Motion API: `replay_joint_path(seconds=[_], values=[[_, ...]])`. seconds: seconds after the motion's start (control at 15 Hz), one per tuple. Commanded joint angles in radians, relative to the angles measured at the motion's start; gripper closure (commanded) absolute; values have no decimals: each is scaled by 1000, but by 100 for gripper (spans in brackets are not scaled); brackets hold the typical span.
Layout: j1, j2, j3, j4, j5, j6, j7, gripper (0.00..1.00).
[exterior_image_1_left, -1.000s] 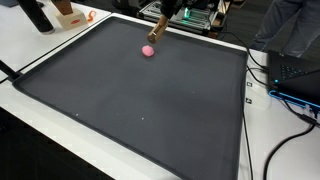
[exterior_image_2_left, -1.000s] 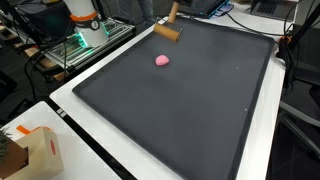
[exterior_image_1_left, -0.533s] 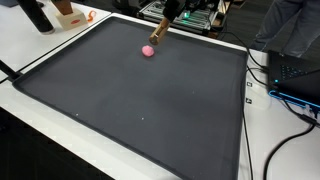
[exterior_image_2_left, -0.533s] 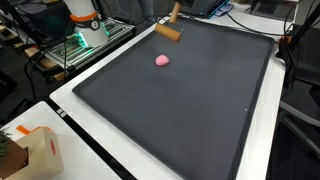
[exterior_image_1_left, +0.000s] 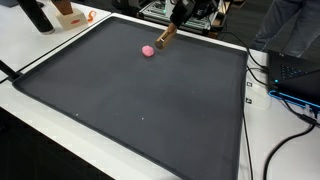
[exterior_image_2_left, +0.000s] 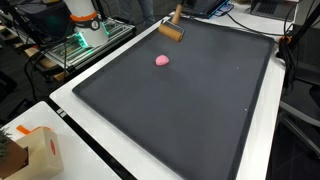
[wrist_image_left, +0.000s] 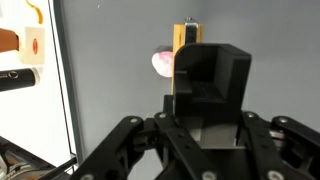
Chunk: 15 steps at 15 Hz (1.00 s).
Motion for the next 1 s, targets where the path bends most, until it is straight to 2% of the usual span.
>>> replay_joint_path(seconds=[0.0, 0.4, 0.93], values=[[55, 60, -5, 55, -12, -40, 155, 77], [119, 160, -19, 137, -41, -117, 340, 77], [171, 273, -45, 263, -42, -242, 451, 77]])
